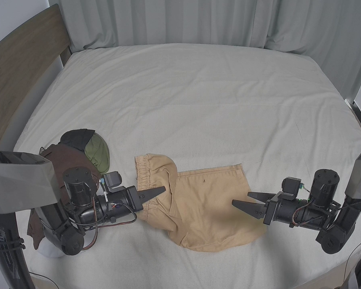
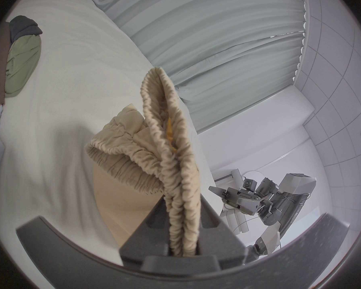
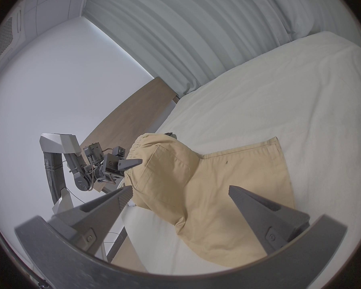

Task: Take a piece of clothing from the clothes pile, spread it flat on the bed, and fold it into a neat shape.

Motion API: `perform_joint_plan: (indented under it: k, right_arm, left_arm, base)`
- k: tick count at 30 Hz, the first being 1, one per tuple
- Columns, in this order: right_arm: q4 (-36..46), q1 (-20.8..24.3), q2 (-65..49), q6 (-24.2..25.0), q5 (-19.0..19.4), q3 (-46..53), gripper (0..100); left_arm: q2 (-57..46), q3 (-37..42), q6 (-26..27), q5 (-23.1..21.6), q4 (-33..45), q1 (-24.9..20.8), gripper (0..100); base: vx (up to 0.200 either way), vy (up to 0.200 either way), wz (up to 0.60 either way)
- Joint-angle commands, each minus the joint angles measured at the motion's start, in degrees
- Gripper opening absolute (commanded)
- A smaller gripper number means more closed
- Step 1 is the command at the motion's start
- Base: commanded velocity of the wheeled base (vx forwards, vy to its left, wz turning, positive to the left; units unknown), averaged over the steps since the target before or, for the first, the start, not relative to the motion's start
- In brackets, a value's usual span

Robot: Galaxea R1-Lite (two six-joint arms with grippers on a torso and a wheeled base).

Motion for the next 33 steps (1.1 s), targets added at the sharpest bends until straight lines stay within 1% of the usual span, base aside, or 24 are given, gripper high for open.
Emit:
perform_joint_plan:
  k: [1, 4, 9, 11, 14, 20, 27, 33]
  right_arm:
    - [0.0, -0.1, -0.1, 0.0, 0.0, -0.1, 100]
    - [0.0, -0.2, -0.1, 0.0, 0.0, -0.2, 100]
    - [0.0, -0.6, -0.6, 0.2, 0.0, -0.8, 100]
    - [0.0, -0.8, -0.8, 0.3, -0.1, -1.3, 100]
    - [0.0, -1.3, -1.0, 0.4, -0.1, -1.7, 100]
    - [0.0, -2.6, -1.0, 0.5, -0.1, -2.6, 100]
    - [0.0, -2.7, -1.1, 0.5, -0.2, -3.8, 100]
    - [0.0, -2.7, -1.8, 1.5, -0.4, -4.3, 100]
  left_arm:
    - [0.5, -0.9, -1.2, 0.0, -0.1, -0.5, 0]
    - [0.1, -1.8, -4.3, 0.0, -0.1, -1.7, 0]
    - [0.7, -3.8, -6.8, 0.1, -0.1, -3.8, 0]
    - [1.5, -5.2, -9.8, 0.1, -0.1, -4.6, 0]
    - [1.7, -7.2, -11.7, 0.1, -0.1, -5.5, 0]
    - [2.4, -9.1, -12.5, 0.1, -0.1, -7.2, 0]
    - [5.8, -11.6, -14.1, 0.1, -0.1, -8.9, 0]
    - [9.4, -13.6, -13.7, 0.3, -0.1, -10.9, 0]
  base:
    - [0.000, 0.000, 0.00]
    - [0.000, 0.000, 0.00]
    - [0.000, 0.000, 0.00]
    - [0.000, 0.000, 0.00]
    - [0.000, 0.000, 0.00]
    - [0.000, 0.000, 0.00]
    - [0.000, 0.000, 0.00]
    - [0.000, 0.000, 0.00]
